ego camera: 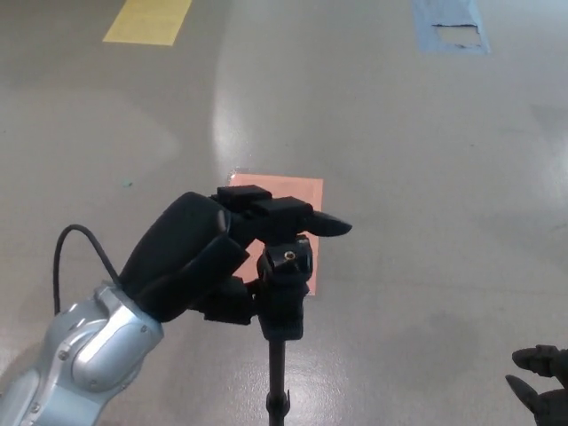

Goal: The robot uses its left hand to grab the top of a phone stand kept on the floor and rotates it anti-clockwise

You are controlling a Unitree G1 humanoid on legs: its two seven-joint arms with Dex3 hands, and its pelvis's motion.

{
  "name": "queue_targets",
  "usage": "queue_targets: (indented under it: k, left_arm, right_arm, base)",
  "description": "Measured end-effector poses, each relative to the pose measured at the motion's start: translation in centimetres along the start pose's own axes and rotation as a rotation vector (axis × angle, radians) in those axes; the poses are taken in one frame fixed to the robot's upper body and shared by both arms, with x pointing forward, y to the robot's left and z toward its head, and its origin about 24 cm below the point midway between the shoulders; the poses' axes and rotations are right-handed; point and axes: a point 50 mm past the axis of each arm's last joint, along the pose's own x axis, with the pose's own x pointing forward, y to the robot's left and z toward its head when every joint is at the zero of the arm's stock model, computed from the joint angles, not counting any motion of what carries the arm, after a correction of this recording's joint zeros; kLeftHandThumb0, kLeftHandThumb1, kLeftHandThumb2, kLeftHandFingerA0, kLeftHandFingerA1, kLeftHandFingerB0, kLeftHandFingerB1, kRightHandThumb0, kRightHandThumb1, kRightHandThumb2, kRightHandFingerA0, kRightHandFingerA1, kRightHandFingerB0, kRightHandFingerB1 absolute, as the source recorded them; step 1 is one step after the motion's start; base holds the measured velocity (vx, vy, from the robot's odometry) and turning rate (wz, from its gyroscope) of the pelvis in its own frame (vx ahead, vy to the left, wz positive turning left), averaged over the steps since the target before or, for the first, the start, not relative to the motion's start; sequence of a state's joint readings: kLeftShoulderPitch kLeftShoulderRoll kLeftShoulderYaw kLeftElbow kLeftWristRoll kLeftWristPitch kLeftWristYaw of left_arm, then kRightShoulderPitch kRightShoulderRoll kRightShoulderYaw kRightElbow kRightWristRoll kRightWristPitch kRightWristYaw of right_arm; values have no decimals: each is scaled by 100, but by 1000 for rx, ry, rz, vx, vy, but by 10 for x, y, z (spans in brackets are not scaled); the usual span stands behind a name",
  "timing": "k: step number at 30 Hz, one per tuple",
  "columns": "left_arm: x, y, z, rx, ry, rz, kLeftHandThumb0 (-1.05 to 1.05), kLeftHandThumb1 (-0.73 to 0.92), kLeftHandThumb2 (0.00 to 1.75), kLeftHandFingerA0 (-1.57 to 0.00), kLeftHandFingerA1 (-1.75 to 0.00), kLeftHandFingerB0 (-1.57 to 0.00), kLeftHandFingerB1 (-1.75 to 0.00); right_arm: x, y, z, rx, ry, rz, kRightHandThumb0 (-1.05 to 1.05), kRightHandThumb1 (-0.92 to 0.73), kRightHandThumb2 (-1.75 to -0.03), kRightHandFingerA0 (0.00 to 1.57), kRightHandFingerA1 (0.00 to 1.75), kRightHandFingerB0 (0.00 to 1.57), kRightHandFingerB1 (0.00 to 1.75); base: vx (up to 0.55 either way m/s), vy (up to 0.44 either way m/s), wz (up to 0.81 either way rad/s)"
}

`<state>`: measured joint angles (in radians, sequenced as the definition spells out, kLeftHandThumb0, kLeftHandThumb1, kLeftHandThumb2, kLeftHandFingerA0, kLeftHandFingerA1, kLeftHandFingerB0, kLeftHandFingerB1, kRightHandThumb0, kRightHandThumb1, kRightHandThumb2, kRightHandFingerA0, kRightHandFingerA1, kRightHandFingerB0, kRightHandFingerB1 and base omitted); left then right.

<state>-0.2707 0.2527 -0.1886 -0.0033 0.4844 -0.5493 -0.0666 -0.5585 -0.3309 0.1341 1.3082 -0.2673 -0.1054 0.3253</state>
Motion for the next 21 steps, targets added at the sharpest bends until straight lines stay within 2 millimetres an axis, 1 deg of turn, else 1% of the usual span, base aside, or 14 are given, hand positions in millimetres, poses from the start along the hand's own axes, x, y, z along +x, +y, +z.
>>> queue_targets:
  k: [3, 4, 5, 8, 9, 12, 13, 14, 17, 18, 20, 21]
  left_arm:
    - [0, -1, -2, -9, 5, 46, -28, 74, 63, -80, -53, -70, -41]
    - [-1, -1, -3, -11, 4, 55, -28, 76, 63, -82, -61, -71, -41]
    - [-1, -1, -3, -14, 2, 64, -28, 77, 64, -82, -59, -72, -41]
    - [-1, -1, -3, -20, -7, 83, -30, 78, 64, -81, -62, -76, -43]
    - [-2, -1, -3, -21, -11, 88, -30, 78, 64, -81, -66, -78, -43]
    - [-1, 0, -2, -23, -24, 106, -30, 78, 64, -80, -66, -78, -44]
    - [0, 0, -2, -23, -26, 108, -28, 79, 64, -80, -73, -79, -44]
    - [0, 1, -2, -24, -33, 116, -27, 78, 64, -80, -74, -79, -44]
    - [1, 1, -1, -24, -39, 124, -27, 76, 63, -80, -73, -79, -44]
    - [2, 2, -2, -24, -40, 125, -27, 76, 63, -80, -66, -79, -44]
    - [2, 2, -2, -24, -40, 126, -27, 76, 63, -80, -67, -79, -44]
    - [2, 2, -1, -25, -41, 127, -25, 76, 63, -80, -77, -80, -45]
  right_arm:
    - [0, 0, 1, 0, -1, 0, -83, -69, -102, 8, 40, 6, 17]
    - [0, -1, 1, 1, -1, -1, -83, -69, -102, 8, 39, 7, 17]
    - [0, -1, 1, 2, -1, -2, -74, -66, -104, 3, 41, 1, 24]
    - [0, -1, 1, 5, 0, -2, -74, -66, -103, 2, 40, 2, 24]
    - [0, -2, 1, 6, 0, -2, -75, -66, -103, 3, 42, 1, 24]
    - [0, -2, 2, 11, -1, -2, -75, -66, -104, 3, 42, 1, 24]
    - [0, -2, 2, 12, -1, -2, -75, -66, -104, 3, 43, 2, 24]
    - [0, -3, 2, 12, -3, -3, -75, -66, -104, 4, 42, 2, 25]
    - [0, -5, 4, 12, -4, -7, -75, -66, -103, 4, 42, 2, 25]
    - [0, -5, 4, 11, -5, -8, -75, -66, -103, 4, 42, 2, 25]
    - [0, -5, 5, 11, -5, -9, -75, -66, -104, 4, 42, 2, 26]
    - [-1, -6, 6, 11, -7, -11, -75, -67, -104, 4, 43, 2, 25]
  base:
    - [0, 0, 0]
    - [0, 0, 0]
    - [0, 0, 0]
    - [0, 0, 0]
    - [0, 0, 0]
    - [0, 0, 0]
    - [0, 0, 0]
    - [0, 0, 0]
    - [0, 0, 0]
    - [0, 0, 0]
    - [0, 0, 0]
    - [0, 0, 0]
